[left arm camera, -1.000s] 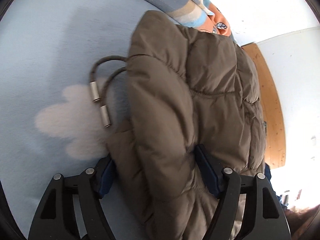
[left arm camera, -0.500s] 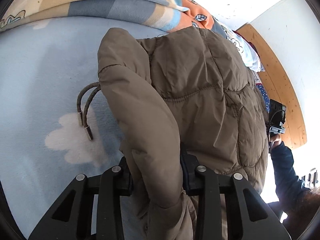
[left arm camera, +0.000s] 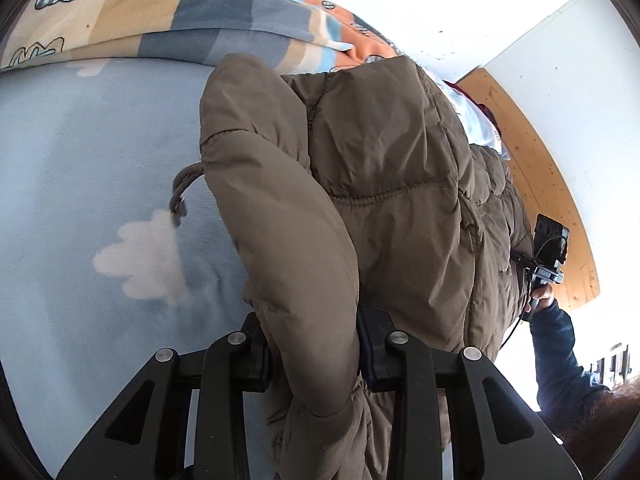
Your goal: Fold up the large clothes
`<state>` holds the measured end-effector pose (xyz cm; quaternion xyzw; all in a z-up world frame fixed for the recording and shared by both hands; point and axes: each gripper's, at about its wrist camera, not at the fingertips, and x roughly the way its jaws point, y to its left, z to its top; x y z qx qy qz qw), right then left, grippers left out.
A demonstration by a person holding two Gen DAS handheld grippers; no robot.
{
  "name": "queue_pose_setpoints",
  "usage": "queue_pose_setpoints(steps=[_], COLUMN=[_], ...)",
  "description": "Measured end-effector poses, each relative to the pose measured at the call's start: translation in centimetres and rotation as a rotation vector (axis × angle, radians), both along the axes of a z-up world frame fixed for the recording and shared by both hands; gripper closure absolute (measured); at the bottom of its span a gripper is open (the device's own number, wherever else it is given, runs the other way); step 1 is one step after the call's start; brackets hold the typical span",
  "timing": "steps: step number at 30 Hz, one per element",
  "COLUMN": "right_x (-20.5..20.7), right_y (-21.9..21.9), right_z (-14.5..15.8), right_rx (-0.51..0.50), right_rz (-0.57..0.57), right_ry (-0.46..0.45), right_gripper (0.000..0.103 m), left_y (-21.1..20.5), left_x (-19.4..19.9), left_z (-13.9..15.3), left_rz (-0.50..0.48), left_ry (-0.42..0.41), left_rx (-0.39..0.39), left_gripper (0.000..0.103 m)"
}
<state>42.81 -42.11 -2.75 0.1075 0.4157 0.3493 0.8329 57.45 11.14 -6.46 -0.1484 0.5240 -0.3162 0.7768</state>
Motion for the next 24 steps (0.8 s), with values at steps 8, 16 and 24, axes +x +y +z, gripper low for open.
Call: queue_pose_setpoints(steps=[8, 16, 24], right_x=[-4.2, -10.0, -15.9], right_y=[-0.7, -0.2, -0.8], right_z=[4.5, 8.5, 7.2], right_rx=[0.014, 0.020, 0.028], right_rz=[-0.006, 0.005, -0.017], right_ry=[-0.076, -0.098, -0.051], right_gripper=[0.062, 0.062, 0.063], left_y=[-0.5, 1.3, 2.1], left_x=[-4.6, -11.9, -17.2], left_z=[3.9, 9.1, 7.5], left_rz=[-0.012, -0.010, 0.033], left_ry=[-0.032, -0.064, -0.031], left_rx=[-0.062, -0.080, -0.089], left_gripper=[0.073, 0.073, 0.073])
